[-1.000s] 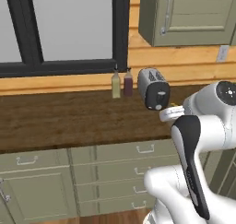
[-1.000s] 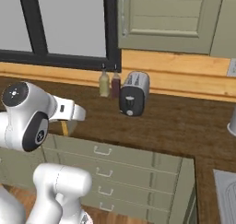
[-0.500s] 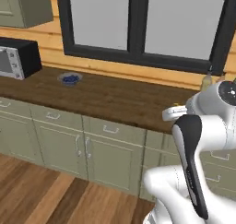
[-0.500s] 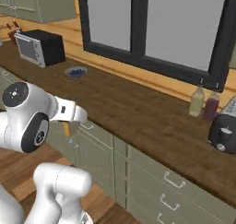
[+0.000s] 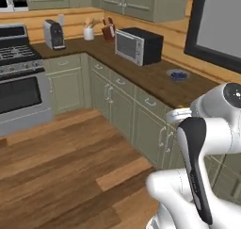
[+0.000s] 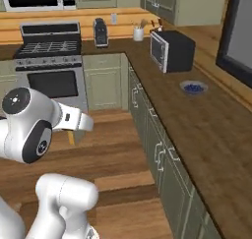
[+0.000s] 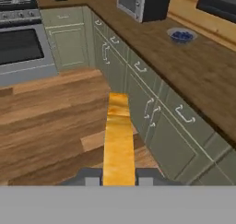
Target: Start the toaster. Once the lever pops up, take the bread to the plate on the dining counter.
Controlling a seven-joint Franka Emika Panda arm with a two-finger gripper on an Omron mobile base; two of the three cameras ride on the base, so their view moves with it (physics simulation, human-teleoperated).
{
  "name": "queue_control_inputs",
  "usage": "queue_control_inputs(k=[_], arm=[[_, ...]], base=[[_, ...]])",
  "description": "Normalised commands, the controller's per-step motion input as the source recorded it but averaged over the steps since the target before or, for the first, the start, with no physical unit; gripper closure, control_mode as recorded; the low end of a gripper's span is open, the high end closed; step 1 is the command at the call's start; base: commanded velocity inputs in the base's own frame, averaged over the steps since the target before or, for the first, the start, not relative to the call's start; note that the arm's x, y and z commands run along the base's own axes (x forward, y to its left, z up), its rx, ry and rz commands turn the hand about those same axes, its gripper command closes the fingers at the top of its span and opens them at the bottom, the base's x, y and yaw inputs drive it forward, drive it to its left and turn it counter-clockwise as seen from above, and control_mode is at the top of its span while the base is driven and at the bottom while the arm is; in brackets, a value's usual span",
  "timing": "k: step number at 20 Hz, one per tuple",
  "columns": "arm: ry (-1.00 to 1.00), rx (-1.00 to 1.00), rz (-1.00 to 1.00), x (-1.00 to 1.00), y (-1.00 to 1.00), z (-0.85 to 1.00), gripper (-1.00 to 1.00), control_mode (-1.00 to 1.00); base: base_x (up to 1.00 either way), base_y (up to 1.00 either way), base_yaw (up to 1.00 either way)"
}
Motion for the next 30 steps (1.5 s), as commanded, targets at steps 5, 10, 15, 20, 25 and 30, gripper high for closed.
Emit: queue_control_inputs(k=[5, 10, 15, 20, 25, 30], arm=[[0.0, 0.0, 0.0, 0.0, 0.0, 0.0, 1.0, 1.0], [0.0, 0.0, 0.0, 0.0, 0.0, 0.0, 1.0, 1.0], [0.0, 0.0, 0.0, 0.0, 0.0, 0.0, 1.0, 1.0], [0.0, 0.0, 0.0, 0.0, 0.0, 0.0, 1.0, 1.0], [0.0, 0.0, 0.0, 0.0, 0.0, 0.0, 1.0, 1.0], [0.0, 0.0, 0.0, 0.0, 0.0, 0.0, 1.0, 1.0]], base=[[0.0, 0.25, 0.99], [0.06, 0.29, 0.89], [0.32, 0.45, 0.74], [0.74, 0.49, 0.6], [1.0, 0.05, 0.52], [1.0, -0.08, 0.54]])
